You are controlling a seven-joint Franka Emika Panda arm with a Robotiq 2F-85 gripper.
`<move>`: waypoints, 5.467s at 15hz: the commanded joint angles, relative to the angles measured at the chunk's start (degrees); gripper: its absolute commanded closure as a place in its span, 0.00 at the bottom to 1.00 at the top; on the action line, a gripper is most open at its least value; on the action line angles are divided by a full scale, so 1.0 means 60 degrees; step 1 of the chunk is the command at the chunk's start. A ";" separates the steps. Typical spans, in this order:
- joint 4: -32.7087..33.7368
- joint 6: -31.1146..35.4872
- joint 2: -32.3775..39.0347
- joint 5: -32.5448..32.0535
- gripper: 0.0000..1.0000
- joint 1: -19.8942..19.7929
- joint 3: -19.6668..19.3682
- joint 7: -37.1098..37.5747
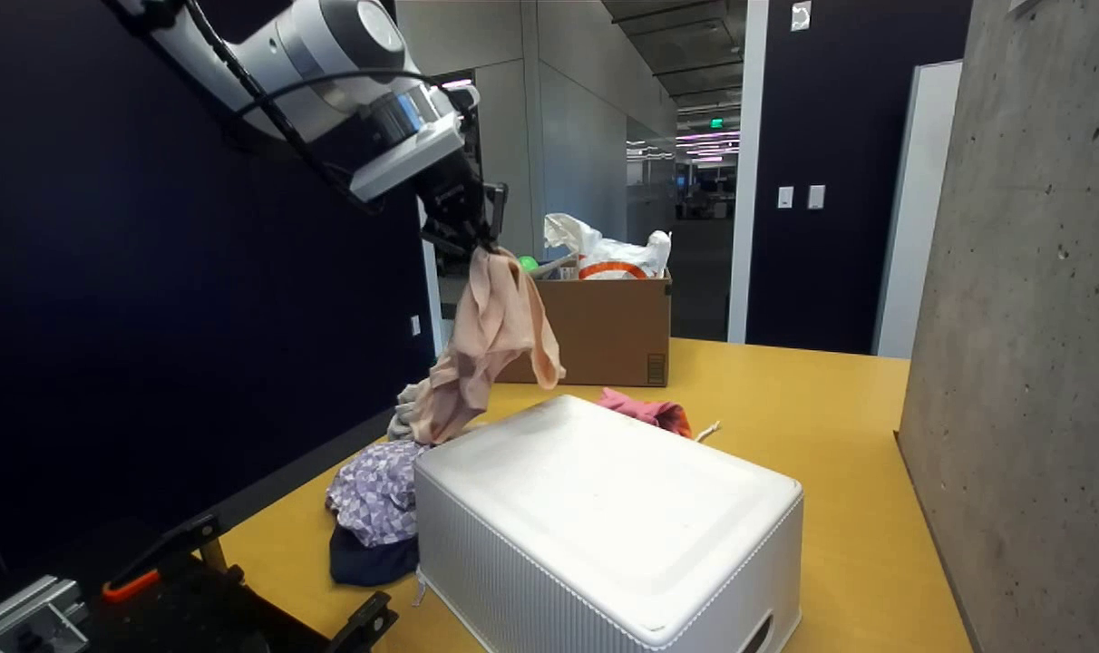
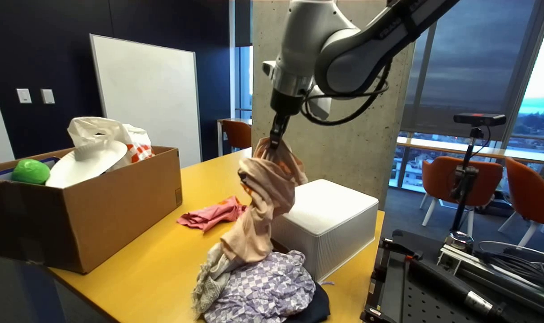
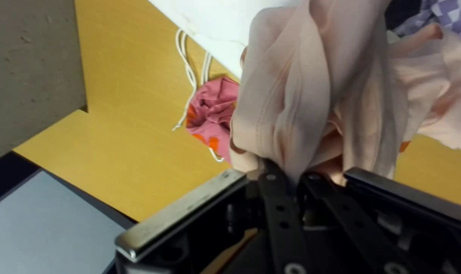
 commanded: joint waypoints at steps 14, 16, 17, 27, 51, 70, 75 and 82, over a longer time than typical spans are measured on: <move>-0.3229 0.0530 -0.2128 -0.0798 0.98 -0.3130 -0.0026 0.0800; -0.2998 0.0732 -0.1489 -0.0946 0.94 -0.3303 -0.0129 0.1073; -0.2913 0.0887 -0.1177 -0.0924 0.68 -0.3325 -0.0204 0.1121; -0.2239 0.1386 0.0070 -0.0401 0.02 -0.2827 -0.0492 0.1300; -0.0822 0.1804 0.2711 0.3980 0.78 -0.2989 0.1782 -0.2884; -0.1029 0.0952 -0.0538 0.3047 1.00 -0.2757 0.0459 -0.2270; -0.1094 0.0635 -0.1486 0.2514 1.00 -0.3459 -0.0563 -0.2162; -0.0689 0.0529 -0.1789 0.1645 1.00 -0.4506 -0.1633 -0.1475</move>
